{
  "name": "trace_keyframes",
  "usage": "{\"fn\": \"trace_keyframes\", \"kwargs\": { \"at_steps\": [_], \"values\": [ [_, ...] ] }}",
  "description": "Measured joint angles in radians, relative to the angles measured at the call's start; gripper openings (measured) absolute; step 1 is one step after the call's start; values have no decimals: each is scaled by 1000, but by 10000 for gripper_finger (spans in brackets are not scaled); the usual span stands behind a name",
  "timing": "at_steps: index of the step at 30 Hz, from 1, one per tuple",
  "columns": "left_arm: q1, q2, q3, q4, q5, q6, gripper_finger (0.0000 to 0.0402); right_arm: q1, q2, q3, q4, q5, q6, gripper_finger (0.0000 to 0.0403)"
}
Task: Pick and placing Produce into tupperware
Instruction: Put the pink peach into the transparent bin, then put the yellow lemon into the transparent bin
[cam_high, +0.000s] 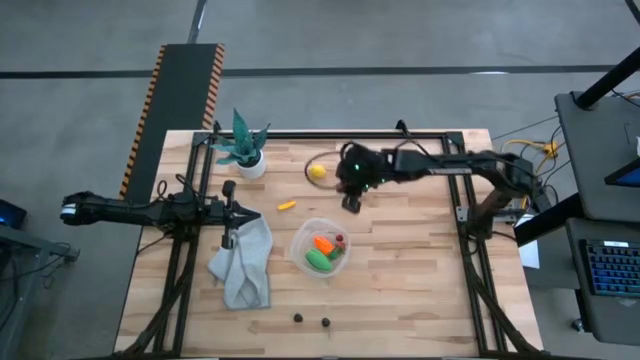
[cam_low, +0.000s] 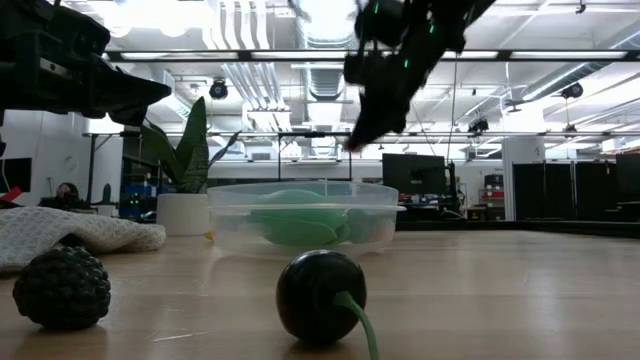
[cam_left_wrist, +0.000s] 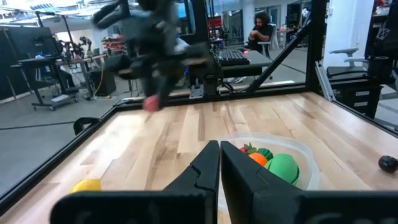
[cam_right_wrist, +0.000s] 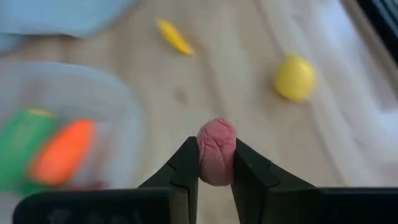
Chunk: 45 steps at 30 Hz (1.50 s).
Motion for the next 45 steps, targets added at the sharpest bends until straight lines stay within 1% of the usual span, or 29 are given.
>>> {"fn": "trace_keyframes", "kwargs": {
  "at_steps": [4,6,9,12,17,24,27,30,34,37,45],
  "values": [
    [0,0,0,0,0,0,0,125,-45,0,23,8,47,59],
    [0,0,0,0,0,0,0,181,-50,1,20,46,79,59],
    [0,1,0,0,0,0,0,253,-32,-5,15,81,104,59],
    [0,2,0,0,0,0,0,301,-2,-6,21,100,130,59],
    [0,2,0,0,0,0,0,329,75,-12,21,127,151,59],
    [0,2,0,0,0,0,0,333,187,-13,22,126,158,59],
    [0,2,0,1,0,0,0,333,218,-5,27,126,158,59],
    [0,2,0,1,0,0,0,333,222,-5,26,127,158,59],
    [0,2,0,0,0,0,0,333,218,-5,26,121,160,79],
    [0,2,0,0,0,0,0,333,216,-5,30,100,160,105],
    [0,2,0,1,0,0,0,335,215,-5,43,100,163,173]
  ]
}}
